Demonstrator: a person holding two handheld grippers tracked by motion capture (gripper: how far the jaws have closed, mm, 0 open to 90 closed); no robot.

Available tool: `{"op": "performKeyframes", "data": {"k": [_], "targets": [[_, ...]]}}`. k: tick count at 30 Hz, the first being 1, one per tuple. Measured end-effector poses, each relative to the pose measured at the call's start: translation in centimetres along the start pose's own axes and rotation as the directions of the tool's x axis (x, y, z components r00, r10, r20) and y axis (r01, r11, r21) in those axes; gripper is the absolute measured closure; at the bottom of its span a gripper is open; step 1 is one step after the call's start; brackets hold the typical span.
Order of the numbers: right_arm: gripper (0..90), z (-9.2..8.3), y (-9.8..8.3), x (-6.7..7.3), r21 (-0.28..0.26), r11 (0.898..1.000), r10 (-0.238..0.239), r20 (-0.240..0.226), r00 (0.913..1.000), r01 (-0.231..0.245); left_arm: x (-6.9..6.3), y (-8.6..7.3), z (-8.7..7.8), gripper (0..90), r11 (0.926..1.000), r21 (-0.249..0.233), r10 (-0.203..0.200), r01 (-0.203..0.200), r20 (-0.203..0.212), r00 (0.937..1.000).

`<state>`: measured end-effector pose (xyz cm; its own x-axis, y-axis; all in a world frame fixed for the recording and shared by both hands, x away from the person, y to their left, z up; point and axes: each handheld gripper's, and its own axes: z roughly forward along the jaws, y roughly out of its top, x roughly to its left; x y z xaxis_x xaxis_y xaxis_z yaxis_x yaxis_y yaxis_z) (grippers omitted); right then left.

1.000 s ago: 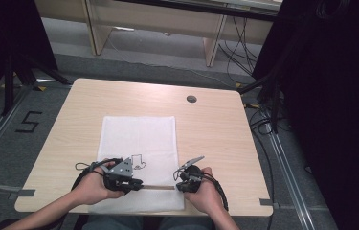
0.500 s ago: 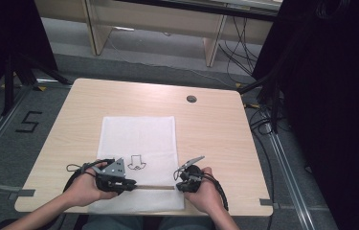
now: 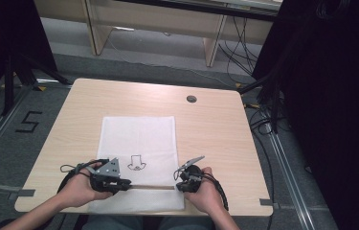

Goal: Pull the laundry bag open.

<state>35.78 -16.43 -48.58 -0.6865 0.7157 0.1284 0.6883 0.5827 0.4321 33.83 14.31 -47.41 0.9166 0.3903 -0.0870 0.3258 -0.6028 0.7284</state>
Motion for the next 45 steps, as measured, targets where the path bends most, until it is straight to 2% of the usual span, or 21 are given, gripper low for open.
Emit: {"op": "performKeyframes", "data": {"k": [4, 6, 7, 8, 11, 12, 13, 16, 20, 21, 23, 25, 28, 32, 34, 37, 41, 42, 43, 44, 45], "targets": [[90.0, 0.0, 0.0, 0.0, 0.0, 1.0, 0.001, 0.001, 1.0, -0.001, 0.3, -0.4, -0.4, 82.0, 0.9998, 0.016, 0.015, -0.015, -0.011, 0.9998], [90.0, 0.0, 0.0, 0.0, 0.0, 1.0, -0.001, 0.003, 1.0, 0.001, 0.1, -0.4, -0.4, 82.0, 1.0, 0.004, -0.004, 0.004, -0.007, 1.0], [90.0, 0.0, 0.0, 0.0, 0.001, 1.0, -0.001, 0.004, 1.0, 0.001, 0.2, -0.4, -0.4, 82.0, 0.9995, 0.012, 0.03, -0.03, -0.014, 0.9995], [90.0, 0.0, 0.0, 0.1, 0.002, 1.0, 0.001, 0.006, 1.0, -0.001, 0.2, -0.4, -0.4, 82.0, 0.9997, 0.011, 0.021, -0.021, -0.012, 0.9997], [90.0, 0.0, 0.0, 0.1, 0.001, 1.0, -0.001, 0.007, 1.0, 0.001, 0.3, -0.4, -0.5, 82.0, 0.9988, 0.029, 0.041, -0.04, -0.022, 0.9989], [90.0, 0.0, 0.0, 0.1, 0.001, 1.0, -0.001, 0.008, 1.0, 0.001, 0.1, -0.5, -0.4, 82.0, 0.9996, 0.021, 0.019, -0.019, -0.024, 0.9995], [90.0, 0.0, 0.0, 0.1, 0.001, 1.0, 0.001, 0.011, 0.9999, -0.001, 0.2, -0.5, -0.3, 82.0, 0.9991, 0.03, 0.03, -0.029, -0.033, 0.999], [90.0, 0.0, 0.0, 0.2, 0.005, 1.0, 0.002, 0.011, 0.9999, -0.002, 0.3, -0.5, -0.2, 82.0, 0.9998, 0.019, 0.005, -0.005, -0.027, 0.9996], [90.0, -0.1, 0.0, 0.3, 0.015, 1.0, 0.0, 0.019, 0.9998, 0.0, 0.6, -0.5, -0.1, 82.0, 0.9986, 0.038, 0.039, -0.038, -0.032, 0.9987], [90.0, -0.1, 0.0, 0.3, 0.016, 1.0, 0.003, 0.021, 0.9998, -0.003, 0.4, -0.5, 0.0, 82.0, 0.9996, 0.025, 0.008, -0.008, -0.03, 0.9995], [90.0, -0.1, 0.0, 0.4, 0.024, 1.0, -0.001, 0.027, 0.9996, 0.001, 0.4, -0.5, 0.0, 82.0, 0.9997, 0.024, 0.007, -0.006, -0.027, 0.9996], [90.0, -0.2, 0.0, 0.4, 0.03, 1.0, -0.005, 0.03, 0.9995, 0.004, 0.6, -0.5, 0.1, 82.0, 0.9991, 0.036, 0.023, -0.022, -0.031, 0.9992], [90.0, -0.3, -0.1, 0.4, 0.038, 0.999, 0.001, 0.028, 0.9996, -0.003, 0.5, -0.5, 0.2, 82.0, 0.9994, 0.034, 0.012, -0.012, -0.025, 0.9996], [90.0, -0.4, -0.2, 0.5, 0.048, 0.999, 0.011, 0.035, 0.9993, -0.012, 0.5, -0.5, 0.2, 82.0, 0.9982, 0.051, 0.031, -0.03, -0.027, 0.9991], [90.0, -0.4, -0.2, 0.5, 0.048, 0.999, 0.009, 0.037, 0.9993, -0.011, 0.5, -0.6, 0.2, 82.0, 0.9983, 0.053, 0.026, -0.024, -0.027, 0.9993], [90.0, -0.5, -0.3, 0.7, 0.06, 0.997, 0.041, 0.033, 0.9986, -0.043, 0.7, -0.6, 0.3, 82.0, 0.9982, 0.055, 0.027, -0.026, -0.021, 0.9994], [90.0, -0.6, -0.3, 0.5, 0.063, 0.998, 0.025, 0.052, 0.9983, -0.029, 1.1, -1.0, 0.0, 82.1, 0.9959, 0.084, 0.037, -0.033, -0.051, 0.998], [90.0, -0.6, -0.4, 0.3, 0.062, 0.998, 0.014, 0.058, 0.9982, -0.018, 1.4, -1.1, -0.3, 82.0, 0.9943, 0.099, 0.044, -0.04, -0.042, 0.9982], [90.0, -0.7, -0.5, 0.3, 0.067, 0.997, 0.033, 0.061, 0.9976, -0.037, 1.4, -1.2, -0.2, 82.0, 0.9982, 0.059, -0.001, 0.004, -0.045, 0.999], [90.0, -0.7, -0.6, 0.2, 0.065, 0.997, 0.043, 0.06, 0.9973, -0.047, 1.5, -1.2, -0.4, 82.0, 0.9978, 0.066, 0.004, -0.001, -0.044, 0.999], [90.0, -0.7, -0.6, -0.1, 0.055, 0.998, 0.019, 0.055, 0.9983, -0.022, 1.5, -1.2, -0.3, 82.0, 0.9985, 0.051, -0.016, 0.018, -0.043, 0.9989]]}}
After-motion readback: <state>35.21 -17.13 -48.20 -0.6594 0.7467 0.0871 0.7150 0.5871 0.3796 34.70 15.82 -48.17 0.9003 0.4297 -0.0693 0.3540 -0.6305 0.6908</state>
